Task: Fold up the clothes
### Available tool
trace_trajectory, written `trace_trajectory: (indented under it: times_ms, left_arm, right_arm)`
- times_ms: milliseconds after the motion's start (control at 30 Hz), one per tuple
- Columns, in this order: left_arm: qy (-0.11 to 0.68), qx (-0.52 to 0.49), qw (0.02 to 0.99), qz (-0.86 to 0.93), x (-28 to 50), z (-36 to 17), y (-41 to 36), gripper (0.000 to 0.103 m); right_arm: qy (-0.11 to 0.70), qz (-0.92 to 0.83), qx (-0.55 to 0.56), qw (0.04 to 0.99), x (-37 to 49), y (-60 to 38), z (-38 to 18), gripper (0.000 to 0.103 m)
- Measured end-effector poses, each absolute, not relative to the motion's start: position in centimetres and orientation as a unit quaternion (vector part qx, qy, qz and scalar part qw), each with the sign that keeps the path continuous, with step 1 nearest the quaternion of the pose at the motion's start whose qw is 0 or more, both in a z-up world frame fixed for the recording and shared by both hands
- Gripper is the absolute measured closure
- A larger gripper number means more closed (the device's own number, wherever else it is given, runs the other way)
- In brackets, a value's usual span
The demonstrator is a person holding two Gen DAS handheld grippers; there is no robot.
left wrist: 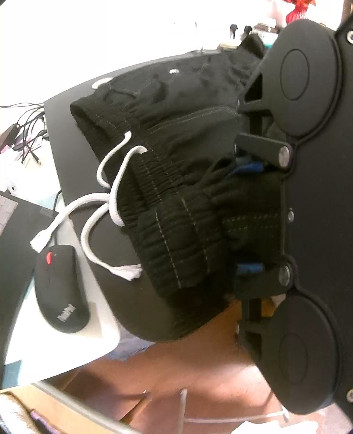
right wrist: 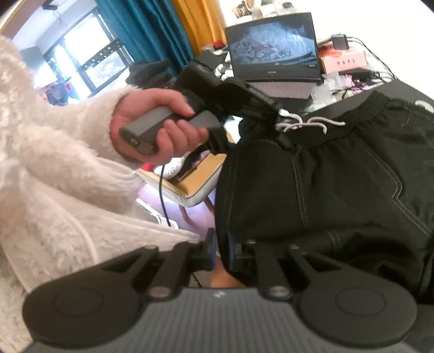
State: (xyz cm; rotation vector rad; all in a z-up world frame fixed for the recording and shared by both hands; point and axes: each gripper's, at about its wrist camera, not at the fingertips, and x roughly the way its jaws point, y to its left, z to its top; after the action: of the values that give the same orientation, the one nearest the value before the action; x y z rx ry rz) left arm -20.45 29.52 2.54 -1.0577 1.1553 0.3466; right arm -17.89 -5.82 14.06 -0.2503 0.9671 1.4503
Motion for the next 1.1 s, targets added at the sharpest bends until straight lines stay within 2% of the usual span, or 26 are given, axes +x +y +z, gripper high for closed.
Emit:
trace_trajectory:
  times_ms: [33,67,100,133,200,300,467,600,700,733,767,867,1000,1100]
  left_arm:
    - [0.515,-0.48,0.695,0.147,-20.7,2.6,29.7,0.063]
    - [0.513,-0.482,0.696,0.141,-21.0,2.7,29.8,0.069]
    - [0.511,-0.483,0.698,0.135,-21.3,2.7,29.9,0.073]
    - [0.508,-0.486,0.7,0.129,-21.7,2.8,30.0,0.074]
    - [0.501,-0.488,0.703,0.124,-22.5,2.8,30.3,0.077]
    - [0.497,-0.489,0.707,0.119,-22.9,2.7,30.5,0.079]
    - [0.495,-0.475,0.721,0.096,-22.9,2.9,30.4,0.081]
    - [0.502,-0.456,0.731,0.082,-22.6,3.0,30.2,0.08]
    - [0.517,-0.45,0.724,0.079,-22.7,2.7,30.3,0.062]
    - [0.522,-0.447,0.722,0.077,-22.8,2.6,30.2,0.045]
    - [0.524,-0.443,0.723,0.071,-22.9,2.6,30.1,0.035]
    - [0.535,-0.418,0.732,0.047,-23.4,2.6,28.8,0.03]
    - [0.56,-0.419,0.715,0.013,-23.7,1.3,27.3,0.029]
    - [0.57,-0.424,0.704,-0.009,-23.6,0.7,26.7,0.038]
  right_arm:
    - [0.421,0.633,-0.108,0.641,-17.9,-5.9,14.2,0.091]
    - [0.415,0.628,-0.108,0.65,-18.0,-6.0,14.5,0.083]
    - [0.409,0.619,-0.109,0.661,-18.0,-6.1,14.8,0.074]
    - [0.404,0.607,-0.114,0.675,-18.1,-6.3,15.0,0.056]
    - [0.394,0.584,-0.132,0.698,-18.6,-7.5,15.4,0.046]
    - [0.413,0.526,-0.122,0.734,-18.5,-10.9,14.9,0.046]
    - [0.457,0.413,-0.031,0.787,-19.0,-16.6,13.6,0.046]
    - [0.446,0.314,0.125,0.829,-18.3,-19.6,13.0,0.039]
    - [0.425,0.214,0.214,0.853,-16.9,-21.0,13.0,0.039]
    - [0.416,0.177,0.24,0.859,-16.5,-21.5,13.1,0.039]
    - [0.407,0.144,0.265,0.862,-16.2,-22.2,13.2,0.039]
    - [0.38,0.054,0.31,0.87,-16.1,-25.4,13.8,0.039]
    - [0.384,-0.039,0.351,0.853,-16.5,-28.9,13.4,0.039]
    - [0.394,-0.063,0.401,0.825,-17.6,-30.2,12.0,0.039]
